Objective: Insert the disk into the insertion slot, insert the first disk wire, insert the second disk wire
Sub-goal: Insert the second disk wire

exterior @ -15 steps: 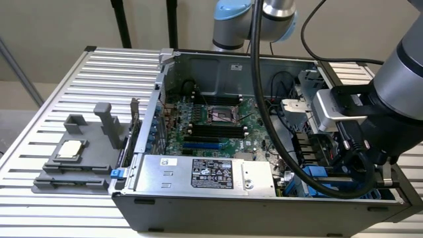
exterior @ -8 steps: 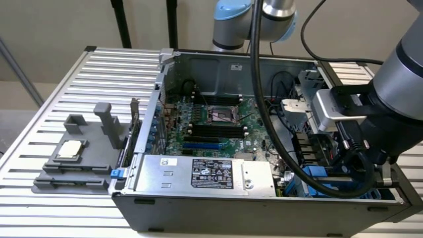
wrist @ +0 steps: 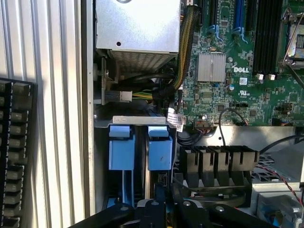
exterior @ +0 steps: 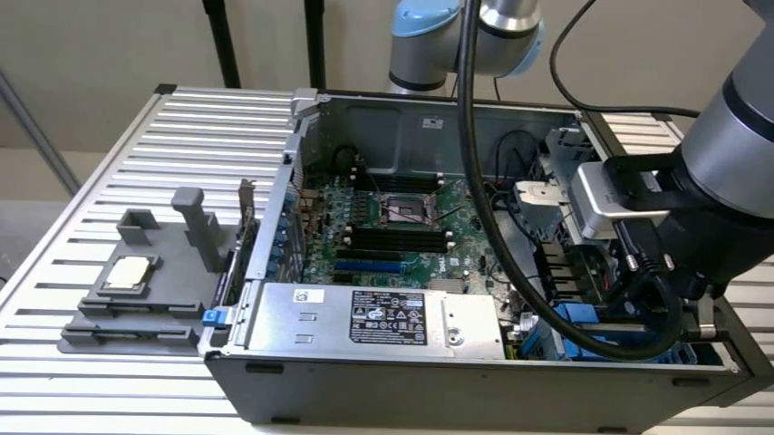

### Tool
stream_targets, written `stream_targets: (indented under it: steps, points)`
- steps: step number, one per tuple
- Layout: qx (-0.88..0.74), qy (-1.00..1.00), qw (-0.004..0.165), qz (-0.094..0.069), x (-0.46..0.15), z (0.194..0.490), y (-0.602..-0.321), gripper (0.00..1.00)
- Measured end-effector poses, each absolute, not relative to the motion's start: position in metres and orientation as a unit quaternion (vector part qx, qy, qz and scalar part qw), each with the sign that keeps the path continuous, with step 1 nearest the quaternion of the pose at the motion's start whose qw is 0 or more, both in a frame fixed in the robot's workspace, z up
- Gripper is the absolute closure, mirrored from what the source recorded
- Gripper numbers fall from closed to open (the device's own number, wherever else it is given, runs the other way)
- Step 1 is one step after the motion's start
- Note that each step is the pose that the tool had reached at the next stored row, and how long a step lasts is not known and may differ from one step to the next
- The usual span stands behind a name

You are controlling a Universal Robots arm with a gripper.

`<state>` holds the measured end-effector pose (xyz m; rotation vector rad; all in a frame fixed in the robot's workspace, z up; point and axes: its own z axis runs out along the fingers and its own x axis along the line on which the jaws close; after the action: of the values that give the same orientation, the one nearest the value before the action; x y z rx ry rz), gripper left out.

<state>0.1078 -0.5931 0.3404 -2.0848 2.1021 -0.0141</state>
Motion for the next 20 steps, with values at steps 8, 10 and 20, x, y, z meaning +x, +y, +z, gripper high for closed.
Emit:
stream_targets:
  steps: [8, 10, 20]
  points:
    - [-0.701, 0.707, 0.09, -0.005, 0.1078, 0.3354, -0.5931, 0.84]
    - [-0.701, 0.707, 0.09, -0.005, 0.1078, 0.335, -0.5931, 0.84]
    - [-0.701, 0.707, 0.09, -0.005, 0.1069, 0.3387, -0.5938, 0.76]
